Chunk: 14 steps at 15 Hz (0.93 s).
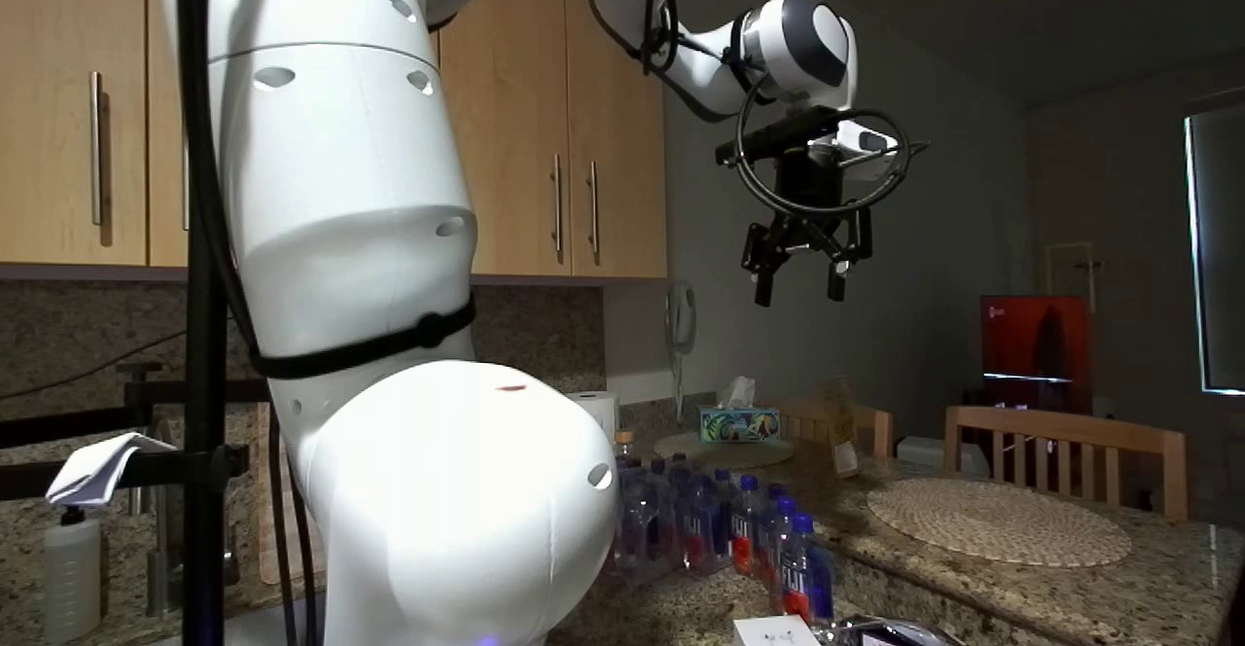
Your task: Remove the black object from the purple packaging
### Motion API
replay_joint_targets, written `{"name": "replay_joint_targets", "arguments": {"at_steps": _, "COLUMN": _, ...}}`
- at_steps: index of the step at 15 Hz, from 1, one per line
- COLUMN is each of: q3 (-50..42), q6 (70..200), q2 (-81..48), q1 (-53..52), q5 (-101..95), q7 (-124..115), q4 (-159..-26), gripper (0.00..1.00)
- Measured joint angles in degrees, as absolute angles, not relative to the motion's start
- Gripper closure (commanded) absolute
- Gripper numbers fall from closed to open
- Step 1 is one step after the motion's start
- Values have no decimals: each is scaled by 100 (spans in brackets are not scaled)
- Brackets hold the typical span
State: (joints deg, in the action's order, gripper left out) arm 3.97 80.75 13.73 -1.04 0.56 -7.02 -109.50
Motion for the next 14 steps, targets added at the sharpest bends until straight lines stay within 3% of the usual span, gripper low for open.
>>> {"name": "replay_joint_targets", "arguments": {"at_steps": 8, "q3": 602, "q6": 8366, "q2": 1372, "q1": -279, "q5": 46, "q7": -774, "q4": -11111, "gripper": 0}}
{"name": "replay_joint_targets", "arguments": {"at_steps": 14, "q3": 827, "q6": 9939, "q2": 496, "q1": -478, "q5": 16, "q7": -1603, "q4": -11751, "gripper": 0}}
